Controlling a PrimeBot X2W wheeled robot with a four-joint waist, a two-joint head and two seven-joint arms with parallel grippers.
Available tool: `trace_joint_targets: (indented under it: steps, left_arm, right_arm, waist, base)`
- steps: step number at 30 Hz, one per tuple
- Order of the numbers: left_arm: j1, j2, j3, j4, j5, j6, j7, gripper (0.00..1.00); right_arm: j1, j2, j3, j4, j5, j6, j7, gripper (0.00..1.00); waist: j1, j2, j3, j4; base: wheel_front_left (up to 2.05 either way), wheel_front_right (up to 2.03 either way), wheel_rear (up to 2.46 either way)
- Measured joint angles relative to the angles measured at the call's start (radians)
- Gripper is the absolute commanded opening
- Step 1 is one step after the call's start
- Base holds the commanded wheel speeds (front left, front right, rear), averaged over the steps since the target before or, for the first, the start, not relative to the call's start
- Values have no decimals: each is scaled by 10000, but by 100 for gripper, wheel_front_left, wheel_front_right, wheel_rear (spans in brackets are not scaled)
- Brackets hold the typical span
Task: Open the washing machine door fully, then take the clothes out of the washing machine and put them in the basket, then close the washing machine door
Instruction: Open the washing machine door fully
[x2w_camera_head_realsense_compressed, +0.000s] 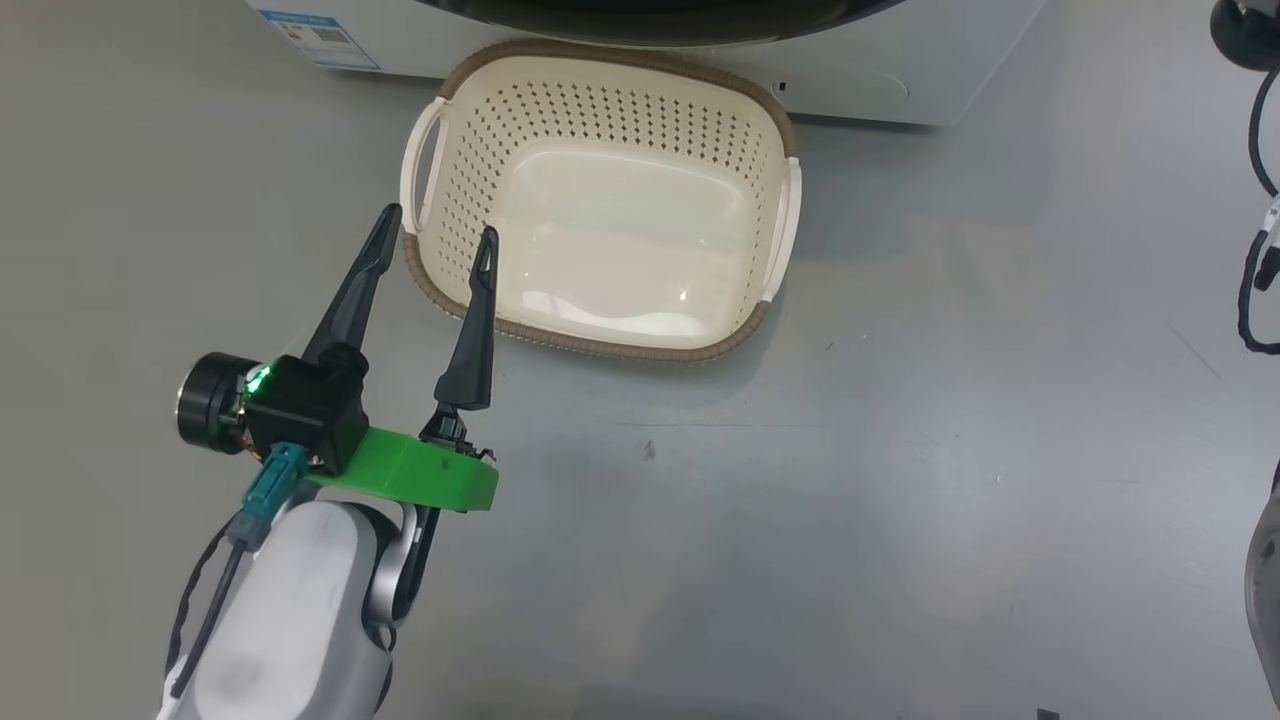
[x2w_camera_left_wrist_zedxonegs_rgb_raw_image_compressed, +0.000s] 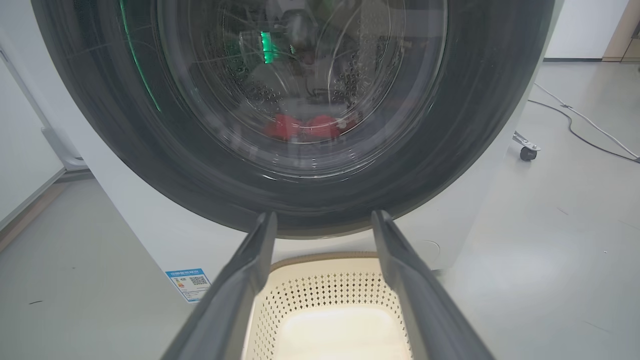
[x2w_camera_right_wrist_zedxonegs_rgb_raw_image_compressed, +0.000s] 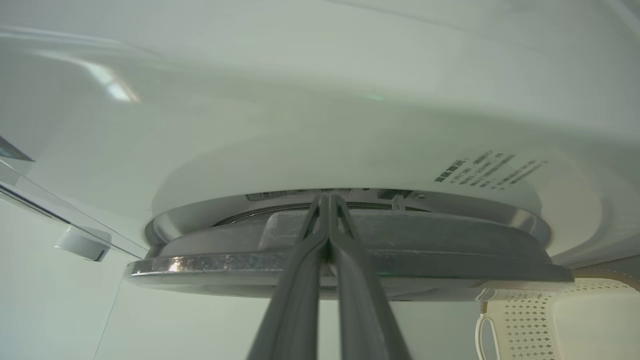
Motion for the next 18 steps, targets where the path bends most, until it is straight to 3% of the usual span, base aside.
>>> trace_joint_targets:
  steps: [18]
  left_arm:
    - [-128,-117,82,111,12,-52,0,100]
  right_arm:
    - [-1445,-180,449,1064,-105,-224,786,0]
  waist:
    - [0,0,325,493]
  base:
    - [0,0,0]
